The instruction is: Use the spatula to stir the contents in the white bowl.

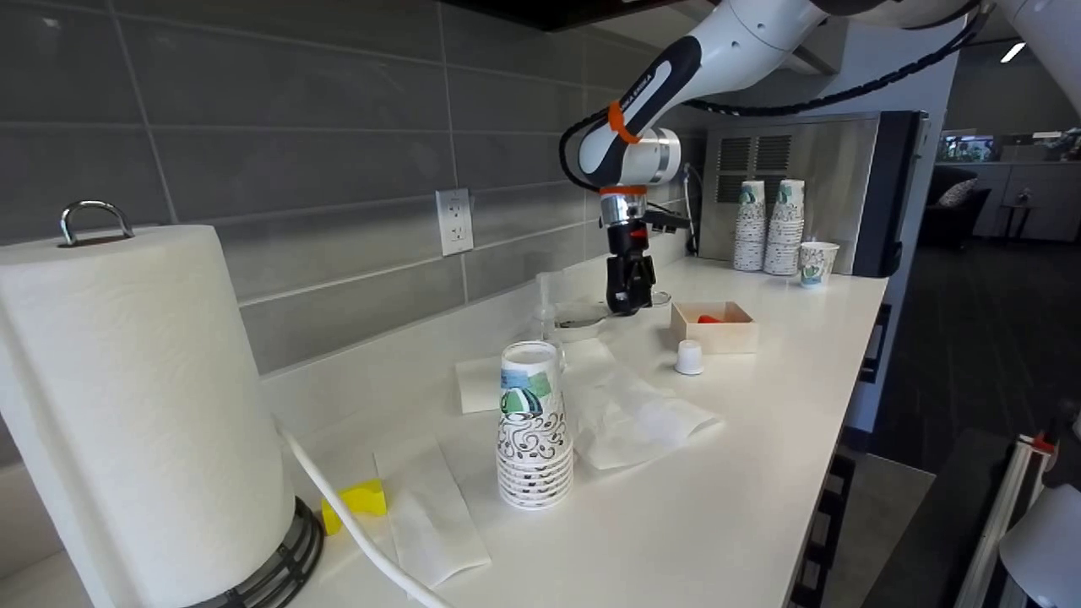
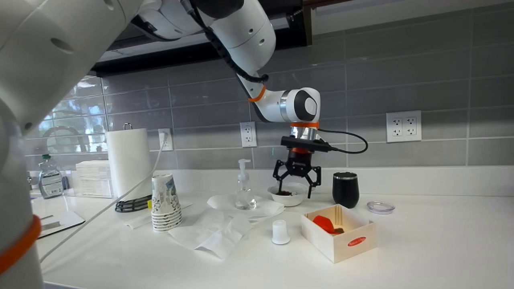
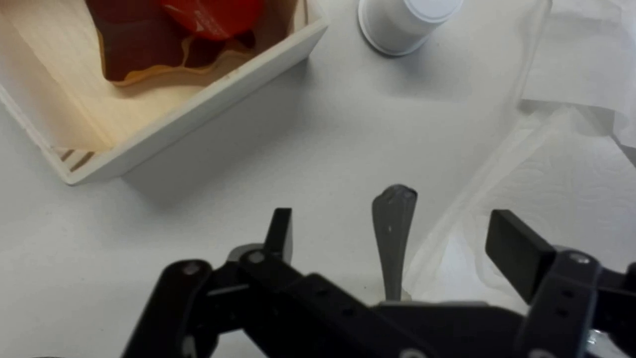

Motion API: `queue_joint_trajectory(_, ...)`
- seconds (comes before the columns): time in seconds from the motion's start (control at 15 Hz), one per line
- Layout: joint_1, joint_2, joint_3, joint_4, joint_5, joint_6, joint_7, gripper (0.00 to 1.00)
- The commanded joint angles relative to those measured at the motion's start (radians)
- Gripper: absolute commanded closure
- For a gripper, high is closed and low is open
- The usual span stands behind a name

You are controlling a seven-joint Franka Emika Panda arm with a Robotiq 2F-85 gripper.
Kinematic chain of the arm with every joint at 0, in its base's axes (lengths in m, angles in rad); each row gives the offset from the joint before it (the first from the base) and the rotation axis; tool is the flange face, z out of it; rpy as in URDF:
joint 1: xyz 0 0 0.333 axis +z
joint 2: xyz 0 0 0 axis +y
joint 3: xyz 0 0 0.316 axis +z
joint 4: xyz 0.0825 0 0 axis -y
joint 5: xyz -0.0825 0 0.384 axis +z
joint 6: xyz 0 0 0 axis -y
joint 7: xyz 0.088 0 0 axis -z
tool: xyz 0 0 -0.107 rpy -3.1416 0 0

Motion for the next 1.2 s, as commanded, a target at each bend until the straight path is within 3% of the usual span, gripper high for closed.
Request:
queue_joint_trajectory(0.0, -0.015, -0.110, 0.001, -0.156, 0.069, 0.121, 0.063, 0.00)
queue_joint_trajectory(0.4, -0.011, -0.261, -0.015, -0.340, 0.132, 0.269, 0.127, 0.00)
queue_joint_trajectory(1.13, 0.071, -0.547, -0.062, -0.741, 0.057, 0.577, 0.342, 0.00)
